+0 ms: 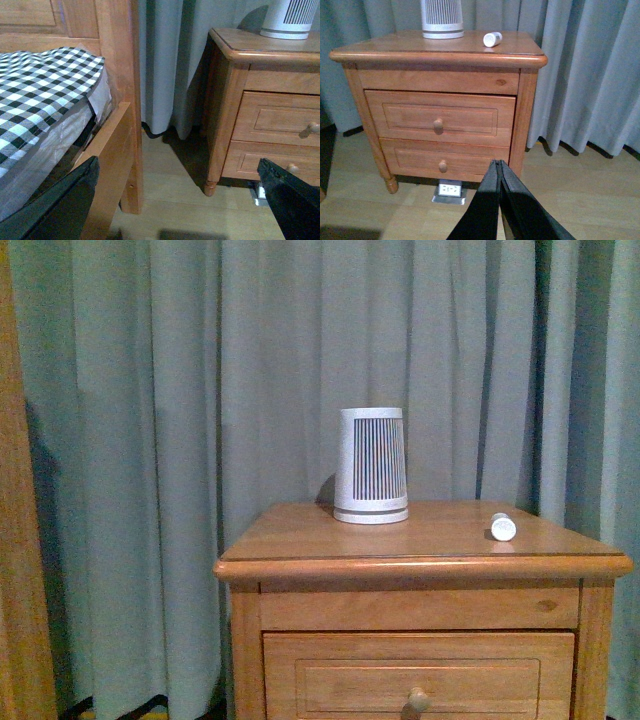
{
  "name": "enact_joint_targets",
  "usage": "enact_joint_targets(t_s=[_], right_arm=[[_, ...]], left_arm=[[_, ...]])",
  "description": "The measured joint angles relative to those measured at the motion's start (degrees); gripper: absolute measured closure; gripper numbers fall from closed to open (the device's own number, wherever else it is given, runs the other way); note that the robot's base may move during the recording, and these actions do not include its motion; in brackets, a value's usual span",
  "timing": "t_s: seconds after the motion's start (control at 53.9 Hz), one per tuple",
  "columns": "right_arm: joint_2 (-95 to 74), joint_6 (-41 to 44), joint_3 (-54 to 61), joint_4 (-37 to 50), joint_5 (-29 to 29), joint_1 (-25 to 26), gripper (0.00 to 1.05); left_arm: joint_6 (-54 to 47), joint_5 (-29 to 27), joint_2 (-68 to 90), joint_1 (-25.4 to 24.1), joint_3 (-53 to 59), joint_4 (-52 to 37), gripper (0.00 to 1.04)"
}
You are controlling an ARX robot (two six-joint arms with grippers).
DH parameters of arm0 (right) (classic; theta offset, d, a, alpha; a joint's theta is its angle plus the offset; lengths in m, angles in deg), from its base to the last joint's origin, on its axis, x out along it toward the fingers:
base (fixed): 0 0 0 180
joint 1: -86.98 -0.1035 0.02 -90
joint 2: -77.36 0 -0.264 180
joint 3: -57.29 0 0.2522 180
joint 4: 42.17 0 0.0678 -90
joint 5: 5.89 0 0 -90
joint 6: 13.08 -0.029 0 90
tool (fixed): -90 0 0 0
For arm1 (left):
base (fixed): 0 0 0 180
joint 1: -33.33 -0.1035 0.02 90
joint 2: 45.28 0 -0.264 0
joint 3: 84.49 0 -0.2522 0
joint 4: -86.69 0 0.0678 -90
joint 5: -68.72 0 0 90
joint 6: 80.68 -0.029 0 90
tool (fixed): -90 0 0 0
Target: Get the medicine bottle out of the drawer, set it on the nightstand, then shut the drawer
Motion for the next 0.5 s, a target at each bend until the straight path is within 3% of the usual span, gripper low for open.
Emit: enact_joint_targets(t_s=[0.186,0.334,0.427,0.501], right_arm=[[0.00,0.00,0.00,0.00,0.00,0.00,0.45],[-0.02,0.00,0.00,0.00,0.00,0.00,0.20],[0.00,-0.04,0.00,0.00,0.00,0.00,0.06],[0.00,-0.02,0.00,0.00,0.00,0.00,0.07]], left_arm=[[0.00,0.02,0.00,0.00,0.00,0.00,0.07],[0.00,0.02,0.00,0.00,0.00,0.00,0.07],[0.00,0.02,0.00,0.00,0.00,0.00,0.07],[0.00,0.02,0.00,0.00,0.00,0.00,0.07]])
